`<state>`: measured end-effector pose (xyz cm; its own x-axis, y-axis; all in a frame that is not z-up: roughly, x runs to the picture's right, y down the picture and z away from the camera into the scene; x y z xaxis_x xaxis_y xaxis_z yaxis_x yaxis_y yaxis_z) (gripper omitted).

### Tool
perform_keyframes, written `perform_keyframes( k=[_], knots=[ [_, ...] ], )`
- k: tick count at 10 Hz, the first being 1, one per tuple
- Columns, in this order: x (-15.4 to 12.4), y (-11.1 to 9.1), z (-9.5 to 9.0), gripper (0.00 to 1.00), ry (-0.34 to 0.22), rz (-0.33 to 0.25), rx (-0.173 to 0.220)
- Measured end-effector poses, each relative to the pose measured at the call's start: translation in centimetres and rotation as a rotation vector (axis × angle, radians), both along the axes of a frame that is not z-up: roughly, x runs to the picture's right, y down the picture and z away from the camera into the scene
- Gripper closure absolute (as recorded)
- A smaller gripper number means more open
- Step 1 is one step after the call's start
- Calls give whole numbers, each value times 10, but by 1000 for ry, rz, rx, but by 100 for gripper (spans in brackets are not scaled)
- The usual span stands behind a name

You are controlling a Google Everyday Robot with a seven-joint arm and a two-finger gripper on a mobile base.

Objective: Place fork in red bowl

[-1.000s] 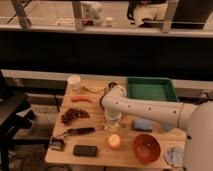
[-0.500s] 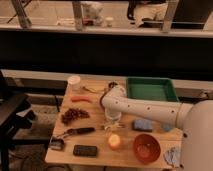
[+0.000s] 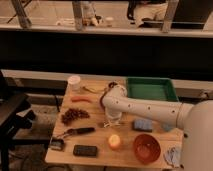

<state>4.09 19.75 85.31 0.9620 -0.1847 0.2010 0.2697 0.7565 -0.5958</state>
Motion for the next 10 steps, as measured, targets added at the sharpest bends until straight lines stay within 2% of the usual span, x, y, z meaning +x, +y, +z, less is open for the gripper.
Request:
perform_keyframes(
  k=[6,8,10],
  knots=[
    [3,2,1,76,5,-6,-10],
    [3,4,2,95,6,-5,-17],
    [3,5,1,100,7,-7,-21]
  ],
)
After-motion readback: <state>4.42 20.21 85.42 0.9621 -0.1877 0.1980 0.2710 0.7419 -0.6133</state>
